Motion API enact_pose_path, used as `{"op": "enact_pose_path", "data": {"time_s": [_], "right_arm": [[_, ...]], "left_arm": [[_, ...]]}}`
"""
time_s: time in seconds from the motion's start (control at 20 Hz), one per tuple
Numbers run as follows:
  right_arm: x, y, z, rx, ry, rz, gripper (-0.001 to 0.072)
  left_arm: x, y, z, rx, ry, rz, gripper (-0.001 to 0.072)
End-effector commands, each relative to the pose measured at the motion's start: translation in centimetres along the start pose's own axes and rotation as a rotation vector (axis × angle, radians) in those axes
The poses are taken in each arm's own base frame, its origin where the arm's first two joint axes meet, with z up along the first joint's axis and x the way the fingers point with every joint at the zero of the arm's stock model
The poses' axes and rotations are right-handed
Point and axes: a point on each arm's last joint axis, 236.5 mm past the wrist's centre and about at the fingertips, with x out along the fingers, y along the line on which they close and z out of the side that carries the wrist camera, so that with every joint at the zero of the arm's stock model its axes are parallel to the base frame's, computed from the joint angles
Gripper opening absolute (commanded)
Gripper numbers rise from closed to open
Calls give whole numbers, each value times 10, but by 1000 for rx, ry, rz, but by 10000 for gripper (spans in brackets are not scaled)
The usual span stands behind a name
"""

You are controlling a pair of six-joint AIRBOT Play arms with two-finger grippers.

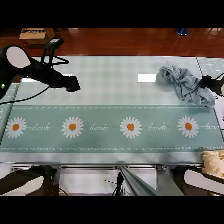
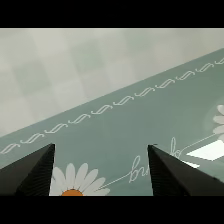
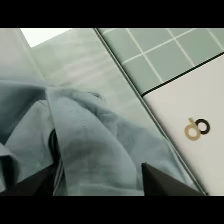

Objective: Fold the shirts.

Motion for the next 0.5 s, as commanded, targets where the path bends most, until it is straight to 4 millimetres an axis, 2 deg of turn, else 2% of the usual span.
{"op": "enact_pose_path", "data": {"time_s": [0.0,0.2,0.25,0.3,0.35,0.45], "right_arm": [[36,10,-19,73,29,44,603],[59,28,-56,108,122,67,557],[60,35,-60,112,133,77,403],[59,43,-62,115,138,90,180],[57,51,-62,124,139,105,28],[41,66,-44,115,106,139,20]], "left_arm": [[-1,-15,-4,-17,18,-62,717],[-1,-16,1,-21,-3,-67,717],[-1,-15,4,-21,-18,-64,717],[-1,-14,9,-22,-36,-61,717],[-1,-13,13,-22,-55,-58,717],[-3,-13,19,-21,-78,-55,717]]}}
